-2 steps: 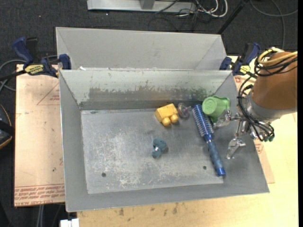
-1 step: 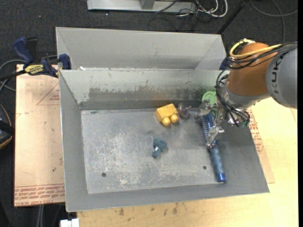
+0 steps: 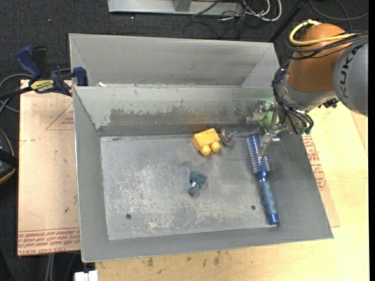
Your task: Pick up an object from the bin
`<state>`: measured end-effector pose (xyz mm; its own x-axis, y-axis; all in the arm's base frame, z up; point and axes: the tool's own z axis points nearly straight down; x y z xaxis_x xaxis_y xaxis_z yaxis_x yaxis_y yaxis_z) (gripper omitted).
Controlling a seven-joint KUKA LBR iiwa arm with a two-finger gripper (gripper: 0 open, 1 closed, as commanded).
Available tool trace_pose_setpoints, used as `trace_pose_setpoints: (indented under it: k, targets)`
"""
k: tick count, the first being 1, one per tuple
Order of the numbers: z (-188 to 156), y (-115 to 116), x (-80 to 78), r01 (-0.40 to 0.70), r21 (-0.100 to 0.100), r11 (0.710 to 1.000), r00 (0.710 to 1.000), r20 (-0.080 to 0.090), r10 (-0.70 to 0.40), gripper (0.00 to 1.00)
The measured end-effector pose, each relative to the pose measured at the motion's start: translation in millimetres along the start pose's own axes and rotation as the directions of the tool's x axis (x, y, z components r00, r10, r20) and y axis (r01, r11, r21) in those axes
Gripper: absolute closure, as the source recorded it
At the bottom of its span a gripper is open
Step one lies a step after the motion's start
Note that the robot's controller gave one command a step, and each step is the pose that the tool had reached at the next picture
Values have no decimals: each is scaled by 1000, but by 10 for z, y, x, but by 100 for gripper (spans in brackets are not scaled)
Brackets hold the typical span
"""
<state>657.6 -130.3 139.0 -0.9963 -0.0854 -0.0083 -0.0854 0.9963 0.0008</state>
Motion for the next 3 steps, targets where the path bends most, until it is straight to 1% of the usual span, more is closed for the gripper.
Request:
trace_pose_setpoints:
  k: [1,2,3]
  targets:
    - [277,-20,96,-17,-3,1000,1000,-2,17,0]
    - [662,190,-22,16,1,1000,1000,-1,-16,0]
    - [513,226,219,-332,0,943,943,-7,332,0]
